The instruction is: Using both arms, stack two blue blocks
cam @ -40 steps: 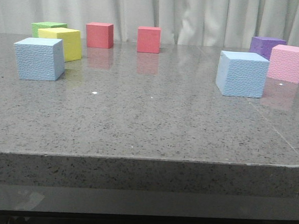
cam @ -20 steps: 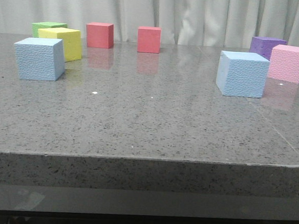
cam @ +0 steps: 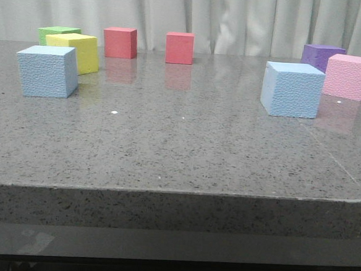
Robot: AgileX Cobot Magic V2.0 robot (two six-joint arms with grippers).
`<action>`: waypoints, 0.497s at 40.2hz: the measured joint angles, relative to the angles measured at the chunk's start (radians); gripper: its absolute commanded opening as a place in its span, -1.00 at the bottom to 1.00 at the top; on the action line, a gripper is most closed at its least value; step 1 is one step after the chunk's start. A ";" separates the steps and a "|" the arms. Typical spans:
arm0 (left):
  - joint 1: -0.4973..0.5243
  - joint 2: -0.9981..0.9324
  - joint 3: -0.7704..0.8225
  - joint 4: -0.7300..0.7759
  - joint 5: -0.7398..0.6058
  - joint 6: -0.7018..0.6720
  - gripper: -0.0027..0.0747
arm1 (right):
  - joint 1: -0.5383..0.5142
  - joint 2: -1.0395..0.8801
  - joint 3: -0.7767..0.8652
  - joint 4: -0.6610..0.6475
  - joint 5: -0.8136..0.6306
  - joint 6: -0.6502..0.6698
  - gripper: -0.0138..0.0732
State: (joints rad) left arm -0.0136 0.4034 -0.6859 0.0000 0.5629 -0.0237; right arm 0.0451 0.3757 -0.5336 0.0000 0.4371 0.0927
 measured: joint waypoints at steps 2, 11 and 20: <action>0.000 0.000 0.000 0.000 0.000 0.000 0.77 | 0.000 0.000 0.000 0.000 0.000 0.000 0.71; 0.000 0.000 0.000 0.000 0.000 0.000 0.77 | 0.000 0.000 0.000 0.000 0.000 0.000 0.71; 0.000 0.000 0.000 0.000 0.000 0.000 0.77 | 0.000 0.086 -0.067 0.006 0.112 0.002 0.71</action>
State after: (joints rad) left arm -0.0136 0.4034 -0.6859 0.0000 0.5629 -0.0237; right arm 0.0451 0.4620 -0.6005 0.0056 0.5490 0.0946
